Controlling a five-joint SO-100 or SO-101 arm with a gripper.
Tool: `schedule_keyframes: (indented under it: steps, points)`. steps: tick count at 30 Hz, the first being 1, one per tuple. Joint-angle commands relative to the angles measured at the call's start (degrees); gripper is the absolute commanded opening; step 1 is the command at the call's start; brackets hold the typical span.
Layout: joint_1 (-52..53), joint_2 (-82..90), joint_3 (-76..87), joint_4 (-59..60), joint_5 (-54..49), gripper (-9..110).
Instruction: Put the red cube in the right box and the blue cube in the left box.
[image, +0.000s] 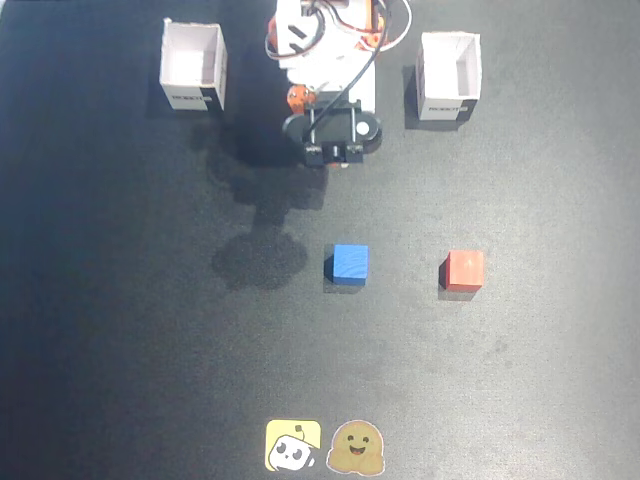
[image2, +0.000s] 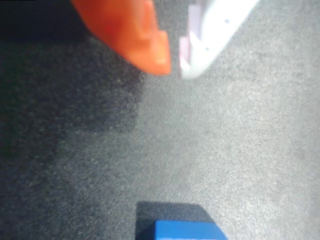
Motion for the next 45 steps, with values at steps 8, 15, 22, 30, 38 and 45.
schedule_keyframes:
  steps: [8, 15, 22, 30, 38, 45]
  points:
    - [-0.88, 0.62, -0.44, -3.16, 0.97, 0]
    - [-3.16, -9.67, -6.42, -8.79, 3.6, 0]
    - [-6.86, -25.4, -15.64, -13.71, 8.88, 1]
    - [-13.36, -36.74, -18.72, -22.06, 17.23, 5]
    - [-16.61, -45.7, -23.47, -26.1, 20.83, 8]
    - [-18.98, -52.47, -24.96, -32.34, 23.2, 11]
